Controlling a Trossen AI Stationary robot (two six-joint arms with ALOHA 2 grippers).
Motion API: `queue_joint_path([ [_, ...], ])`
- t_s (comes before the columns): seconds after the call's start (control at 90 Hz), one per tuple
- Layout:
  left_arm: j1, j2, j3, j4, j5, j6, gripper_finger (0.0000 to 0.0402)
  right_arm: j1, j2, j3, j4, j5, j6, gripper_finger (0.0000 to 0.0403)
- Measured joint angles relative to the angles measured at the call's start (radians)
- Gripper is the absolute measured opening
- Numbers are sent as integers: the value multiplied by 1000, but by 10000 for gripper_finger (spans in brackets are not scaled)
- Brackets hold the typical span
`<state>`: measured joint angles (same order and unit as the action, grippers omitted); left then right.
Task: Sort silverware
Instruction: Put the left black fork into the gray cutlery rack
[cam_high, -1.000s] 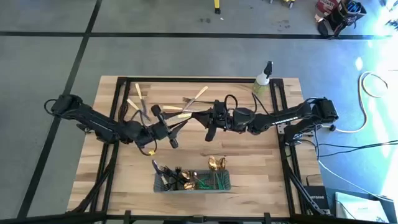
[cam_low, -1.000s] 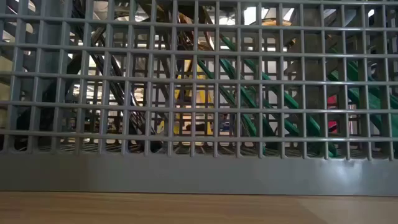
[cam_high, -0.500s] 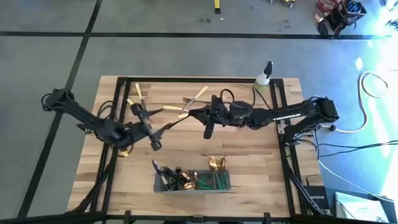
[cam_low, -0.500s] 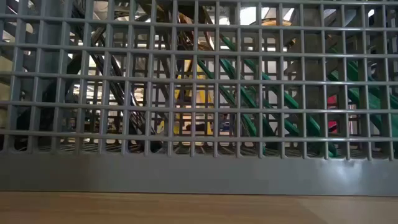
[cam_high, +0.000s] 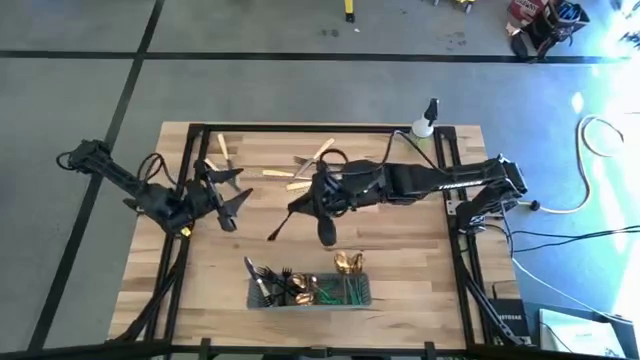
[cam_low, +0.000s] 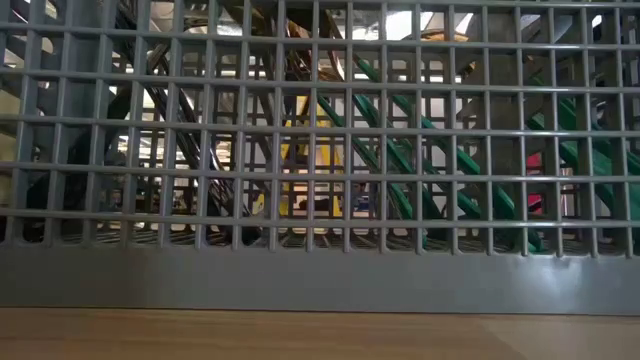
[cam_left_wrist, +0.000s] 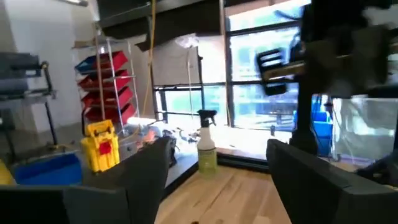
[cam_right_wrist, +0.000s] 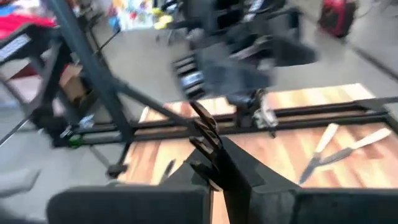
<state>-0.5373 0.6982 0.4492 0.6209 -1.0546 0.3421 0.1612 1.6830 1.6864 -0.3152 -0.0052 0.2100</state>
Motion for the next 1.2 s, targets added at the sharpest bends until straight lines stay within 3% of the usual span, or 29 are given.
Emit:
queue_joint_path([
  [0.267, 30, -110, -135, -8, -17, -136, 251, 87, 107, 128, -79, -50, 3, 0],
  [0.478, 36, -136, -210, -17, -19, -231, 251, 125, 120, 146, -126, -66, 29, 0],
  [0.967, 36, -133, -243, -38, -25, -286, 251, 123, 228, 146, -186, -173, 51, 0],
  [1.2, 36, -133, -243, -40, -28, -283, 251, 120, 261, 146, -203, -170, 35, 13],
])
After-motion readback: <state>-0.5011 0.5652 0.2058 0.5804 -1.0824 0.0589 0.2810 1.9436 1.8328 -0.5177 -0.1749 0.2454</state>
